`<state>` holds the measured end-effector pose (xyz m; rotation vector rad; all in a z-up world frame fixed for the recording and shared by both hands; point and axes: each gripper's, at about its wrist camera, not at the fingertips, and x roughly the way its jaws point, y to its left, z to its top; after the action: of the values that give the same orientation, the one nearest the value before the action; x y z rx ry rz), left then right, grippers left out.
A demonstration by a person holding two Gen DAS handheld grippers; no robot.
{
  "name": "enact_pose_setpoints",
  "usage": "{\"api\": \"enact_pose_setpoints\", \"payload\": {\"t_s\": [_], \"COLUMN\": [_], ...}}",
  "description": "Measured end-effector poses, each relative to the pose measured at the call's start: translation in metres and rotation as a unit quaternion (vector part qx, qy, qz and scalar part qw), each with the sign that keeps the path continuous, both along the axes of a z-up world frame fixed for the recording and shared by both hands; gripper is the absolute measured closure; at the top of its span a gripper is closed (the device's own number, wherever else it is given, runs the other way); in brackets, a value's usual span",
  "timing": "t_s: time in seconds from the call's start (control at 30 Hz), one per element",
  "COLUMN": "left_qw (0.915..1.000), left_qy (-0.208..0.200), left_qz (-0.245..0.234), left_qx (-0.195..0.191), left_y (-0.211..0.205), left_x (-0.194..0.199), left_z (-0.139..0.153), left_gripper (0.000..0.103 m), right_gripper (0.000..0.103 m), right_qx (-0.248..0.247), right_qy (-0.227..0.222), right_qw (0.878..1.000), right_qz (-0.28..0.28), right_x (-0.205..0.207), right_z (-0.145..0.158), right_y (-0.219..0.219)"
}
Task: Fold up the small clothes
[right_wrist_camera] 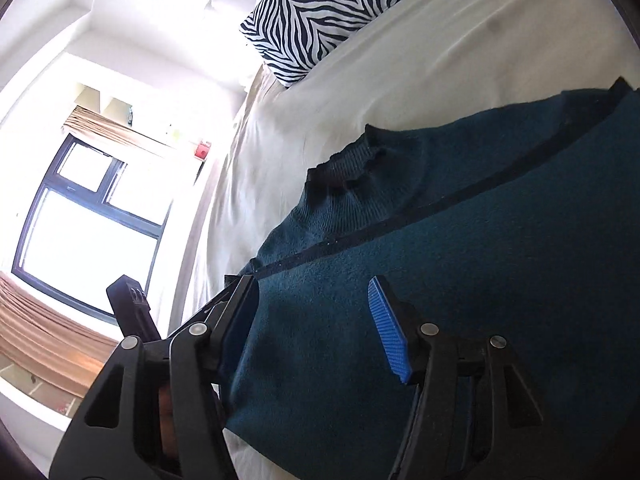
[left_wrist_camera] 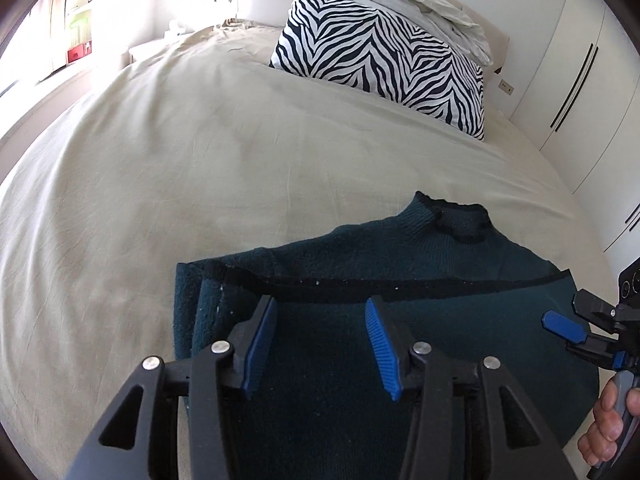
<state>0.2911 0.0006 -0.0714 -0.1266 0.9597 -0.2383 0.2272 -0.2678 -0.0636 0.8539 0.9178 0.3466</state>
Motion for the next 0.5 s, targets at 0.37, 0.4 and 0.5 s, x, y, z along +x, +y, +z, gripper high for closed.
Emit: {"api": "enact_pose_setpoints", "payload": {"t_s": [0.37, 0.4, 0.5], "left_qw": [0.9982, 0.9980, 0.9972], "left_qy": [-0.010, -0.012, -0.010], "left_qz": [-0.017, -0.017, -0.015], "left_qx": [-0.056, -0.059, -0.073], "left_y": [0.025, 0.026, 0.029], "left_x": [-0.003, -0.004, -0.004], "left_z": [-0.022, -0.022, -0.022], "left_gripper": [0.055, 0.055, 0.055], "right_gripper": [0.068, 0.074, 0.078], "right_qx": [0.061, 0.072, 0.046], "right_qy": [0.004, -0.002, 0.002], "right_qw": [0.983, 0.980, 0.969], "right_qz": [-0.171, -0.187, -0.244], "right_x": [-0.021, -0.028, -0.051], "right_z": [-0.047, -0.050, -0.046], "right_y": [-0.110, -0.125, -0.160]}}
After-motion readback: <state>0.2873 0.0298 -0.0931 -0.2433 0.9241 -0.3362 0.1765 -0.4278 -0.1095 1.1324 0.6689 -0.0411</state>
